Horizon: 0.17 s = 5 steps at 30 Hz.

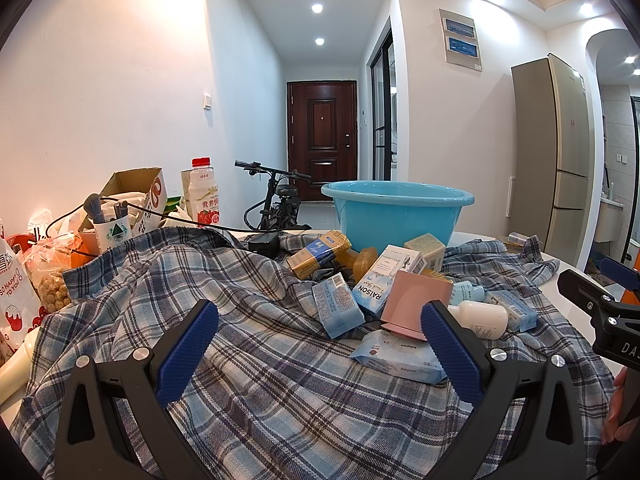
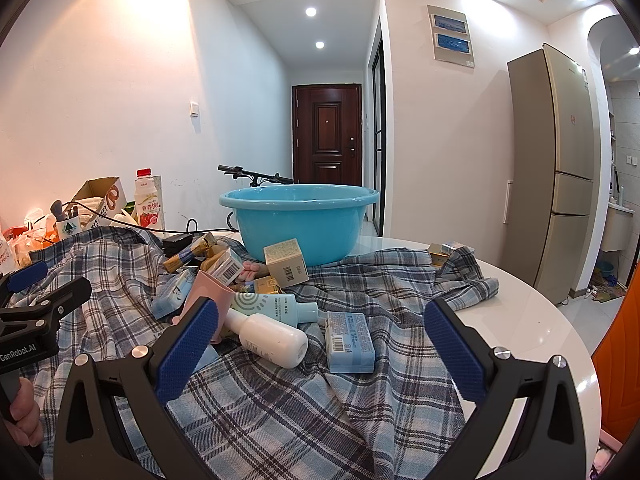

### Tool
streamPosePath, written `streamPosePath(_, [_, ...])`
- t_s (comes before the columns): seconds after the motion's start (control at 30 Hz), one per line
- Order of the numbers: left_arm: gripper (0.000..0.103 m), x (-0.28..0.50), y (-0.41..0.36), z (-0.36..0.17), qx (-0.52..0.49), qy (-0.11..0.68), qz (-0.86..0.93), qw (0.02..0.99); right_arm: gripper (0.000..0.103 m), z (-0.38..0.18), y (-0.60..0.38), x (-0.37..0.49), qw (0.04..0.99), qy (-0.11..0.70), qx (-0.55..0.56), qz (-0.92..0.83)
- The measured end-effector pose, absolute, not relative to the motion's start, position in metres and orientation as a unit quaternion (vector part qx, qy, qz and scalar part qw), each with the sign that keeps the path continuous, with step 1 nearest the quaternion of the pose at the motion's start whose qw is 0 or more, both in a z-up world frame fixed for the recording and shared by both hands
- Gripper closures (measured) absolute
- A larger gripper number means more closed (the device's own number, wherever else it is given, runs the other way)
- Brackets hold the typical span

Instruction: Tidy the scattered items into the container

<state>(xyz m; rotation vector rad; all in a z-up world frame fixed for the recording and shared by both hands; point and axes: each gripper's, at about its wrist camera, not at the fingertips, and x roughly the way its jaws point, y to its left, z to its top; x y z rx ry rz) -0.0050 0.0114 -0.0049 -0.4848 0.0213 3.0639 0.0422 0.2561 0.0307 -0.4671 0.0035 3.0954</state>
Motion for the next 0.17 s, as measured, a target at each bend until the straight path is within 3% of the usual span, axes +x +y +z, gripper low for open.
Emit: streamPosePath(0.17, [0.000, -0.0051, 0.0113, -0.0048, -0.156, 0.007, 0.987, 0.019, 0.001, 0.0308, 0.2560, 0.0421, 0.006, 0.001, -0.149, 0.989])
